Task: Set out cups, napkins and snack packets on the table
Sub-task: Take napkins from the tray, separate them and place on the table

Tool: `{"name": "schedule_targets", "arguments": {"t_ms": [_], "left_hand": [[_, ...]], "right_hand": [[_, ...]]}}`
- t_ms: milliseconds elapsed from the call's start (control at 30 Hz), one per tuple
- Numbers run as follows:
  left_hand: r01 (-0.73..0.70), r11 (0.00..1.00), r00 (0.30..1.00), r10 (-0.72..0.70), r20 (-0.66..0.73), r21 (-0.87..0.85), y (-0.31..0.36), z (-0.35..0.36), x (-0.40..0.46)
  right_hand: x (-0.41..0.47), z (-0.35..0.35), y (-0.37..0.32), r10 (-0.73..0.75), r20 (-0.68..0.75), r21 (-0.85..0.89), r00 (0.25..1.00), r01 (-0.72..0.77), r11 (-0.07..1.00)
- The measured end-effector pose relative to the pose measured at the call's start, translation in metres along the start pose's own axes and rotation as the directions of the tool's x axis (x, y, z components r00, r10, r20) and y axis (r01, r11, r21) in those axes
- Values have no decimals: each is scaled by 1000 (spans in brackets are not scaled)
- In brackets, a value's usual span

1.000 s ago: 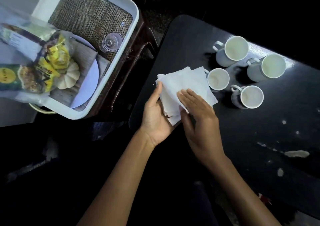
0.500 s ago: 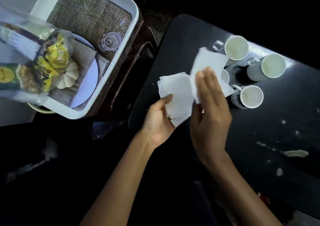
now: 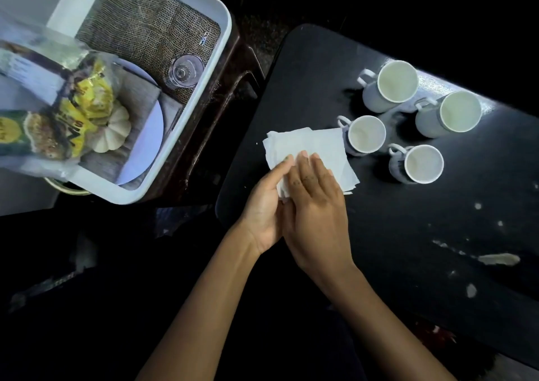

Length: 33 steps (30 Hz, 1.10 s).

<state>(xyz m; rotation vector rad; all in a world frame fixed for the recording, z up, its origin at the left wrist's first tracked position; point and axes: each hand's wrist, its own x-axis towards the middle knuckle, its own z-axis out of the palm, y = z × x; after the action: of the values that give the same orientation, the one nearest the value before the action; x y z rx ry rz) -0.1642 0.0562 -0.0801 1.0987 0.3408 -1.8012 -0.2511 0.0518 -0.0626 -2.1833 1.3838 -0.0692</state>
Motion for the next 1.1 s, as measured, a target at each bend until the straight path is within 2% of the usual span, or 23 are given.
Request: {"name": "schedule_targets", "arguments": {"t_ms": [67,133,233,367,467,600,733,833,933,1000,1100], "left_hand": [[-17,999,999,18,-39,32,1,-1,2],[-20,999,998,22,-57,42,4,1,3],[-1,996,997,8,-78,85,8,3,6],[-27,989,993,43,-112,145,14,2,9],[-38,988,995,51,-88,148,16,-1,9],[-38,983,997,50,-63,181,21,-2,9],[-23,985,1000,25,-11,169,28,2,7],[-103,942,989,131,-68,318,30,1,9],[-111,902,986,152,-66,418,34,2,8],[-96,896,989,134,-57,433,38,0,9],[-110,906,992,125,-11,408,44,1,8]], "right_hand": [[4,-10,0,36,-1,112,999,-35,993],[13,-22,3,74,-63,216,995,-59,975],[31,-40,12,66,-137,237,988,-32,971],[57,-58,21,38,-117,281,992,-4,960],[72,-62,31,10,-82,262,997,12,965],[75,-54,44,-50,60,165,997,40,985],[64,-42,45,-18,74,70,997,13,997],[58,-38,45,36,107,71,994,-44,997],[62,-41,46,63,140,185,988,-88,979],[68,-45,47,48,212,291,976,-110,950],[76,-45,49,43,319,489,947,-203,848]]}}
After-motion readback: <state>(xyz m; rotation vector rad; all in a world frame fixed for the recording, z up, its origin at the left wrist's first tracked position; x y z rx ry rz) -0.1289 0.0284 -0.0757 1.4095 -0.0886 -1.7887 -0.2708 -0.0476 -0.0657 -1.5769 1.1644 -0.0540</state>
